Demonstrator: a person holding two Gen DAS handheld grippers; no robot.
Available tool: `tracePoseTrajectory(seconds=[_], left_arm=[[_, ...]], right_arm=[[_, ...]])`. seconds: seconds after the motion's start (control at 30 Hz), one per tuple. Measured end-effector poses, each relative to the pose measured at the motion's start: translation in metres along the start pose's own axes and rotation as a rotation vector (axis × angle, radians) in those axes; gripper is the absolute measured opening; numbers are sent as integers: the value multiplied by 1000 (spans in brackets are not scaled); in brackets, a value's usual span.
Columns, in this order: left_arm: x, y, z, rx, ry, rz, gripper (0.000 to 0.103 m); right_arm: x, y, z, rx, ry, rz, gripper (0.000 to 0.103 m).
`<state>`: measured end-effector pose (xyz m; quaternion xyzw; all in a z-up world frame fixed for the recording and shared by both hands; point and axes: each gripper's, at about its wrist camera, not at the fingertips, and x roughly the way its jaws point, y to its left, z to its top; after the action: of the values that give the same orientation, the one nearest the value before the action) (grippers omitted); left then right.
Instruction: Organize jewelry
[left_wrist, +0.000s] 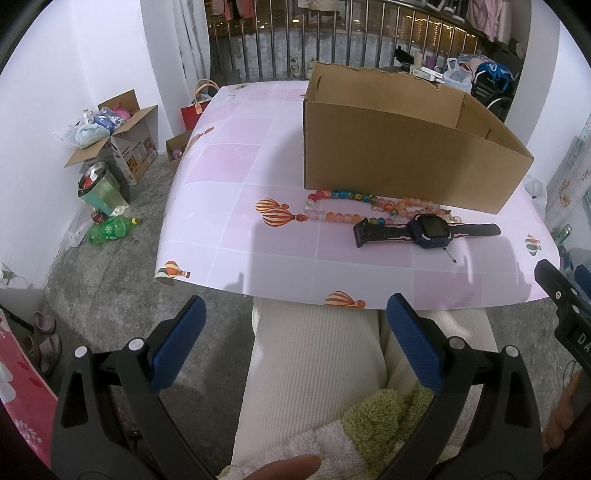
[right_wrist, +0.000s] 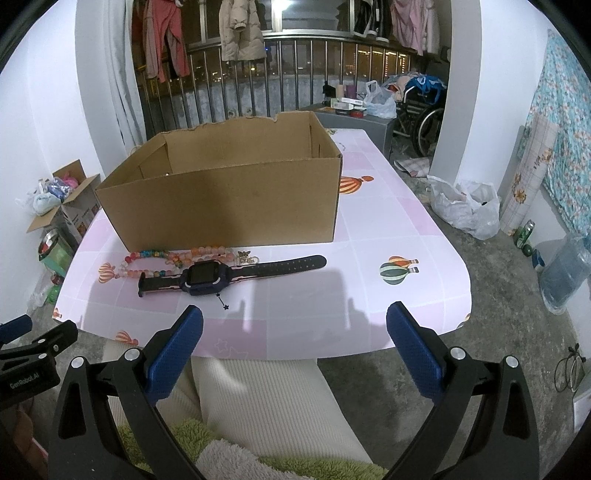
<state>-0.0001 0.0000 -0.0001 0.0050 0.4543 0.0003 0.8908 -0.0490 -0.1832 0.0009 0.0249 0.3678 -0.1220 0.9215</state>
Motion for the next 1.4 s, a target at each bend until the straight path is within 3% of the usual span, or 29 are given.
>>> tracePoseTrajectory(seconds=[0.63,0.97,1.1,1.2,1.4], left_arm=[[0,-1,-1,11,3,-7,95],[26,-2,2,-6,41,-48,95],[40,4,7,-39,35,-100,95],[49,7,10,-46,17,-212,95],[68,18,19,-172,-10,-318,95]], right_arm=[[-1,3,3,-8,-10,-3,97],[14,-5,11,-51,-64,-10,97],[29,-8,15,-90,-61,2,97],[42,-17,18,-72,-45,83,97],[69,-29,23,-66,-49,96,97]])
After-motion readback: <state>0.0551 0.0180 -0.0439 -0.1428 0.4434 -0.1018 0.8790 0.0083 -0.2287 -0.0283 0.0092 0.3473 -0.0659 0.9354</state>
